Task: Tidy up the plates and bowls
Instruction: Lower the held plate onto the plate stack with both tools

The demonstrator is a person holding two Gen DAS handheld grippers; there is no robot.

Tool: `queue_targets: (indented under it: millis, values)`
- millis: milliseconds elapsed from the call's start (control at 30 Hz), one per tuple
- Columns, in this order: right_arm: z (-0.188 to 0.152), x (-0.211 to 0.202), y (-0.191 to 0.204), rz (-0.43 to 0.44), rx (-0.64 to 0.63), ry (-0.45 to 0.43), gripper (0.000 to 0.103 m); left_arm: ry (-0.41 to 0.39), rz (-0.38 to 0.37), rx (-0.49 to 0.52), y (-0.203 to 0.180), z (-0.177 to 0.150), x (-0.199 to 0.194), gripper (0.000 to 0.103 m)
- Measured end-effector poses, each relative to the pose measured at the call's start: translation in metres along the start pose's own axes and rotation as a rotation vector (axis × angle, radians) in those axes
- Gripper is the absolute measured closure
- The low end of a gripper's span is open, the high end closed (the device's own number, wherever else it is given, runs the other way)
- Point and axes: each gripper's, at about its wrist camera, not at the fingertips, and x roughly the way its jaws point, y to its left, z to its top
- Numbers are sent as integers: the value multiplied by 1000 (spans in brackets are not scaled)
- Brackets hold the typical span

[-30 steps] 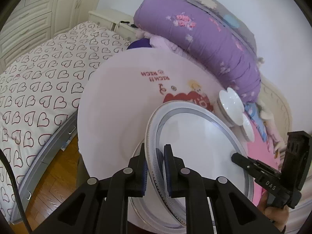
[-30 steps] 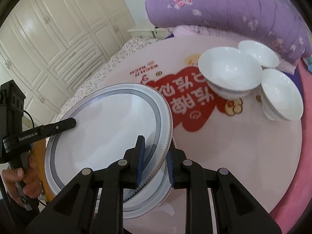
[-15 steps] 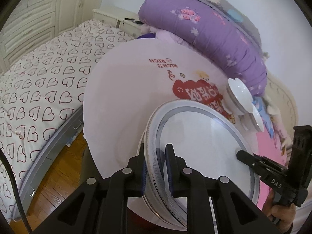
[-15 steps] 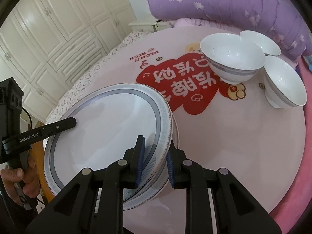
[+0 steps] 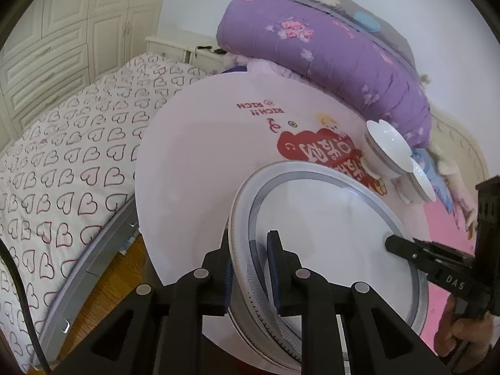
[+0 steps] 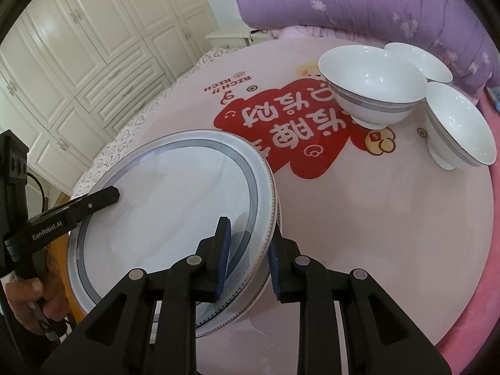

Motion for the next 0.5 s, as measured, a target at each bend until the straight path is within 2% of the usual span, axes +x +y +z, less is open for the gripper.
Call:
queue_targets:
  millis: [333, 500]
  values:
    - [0, 0, 8, -37, -37, 23, 74, -3, 27, 31, -5, -4, -1, 86]
    - [3, 1, 9, -37, -36, 53, 73, 14, 41, 65, -8, -2, -1, 80]
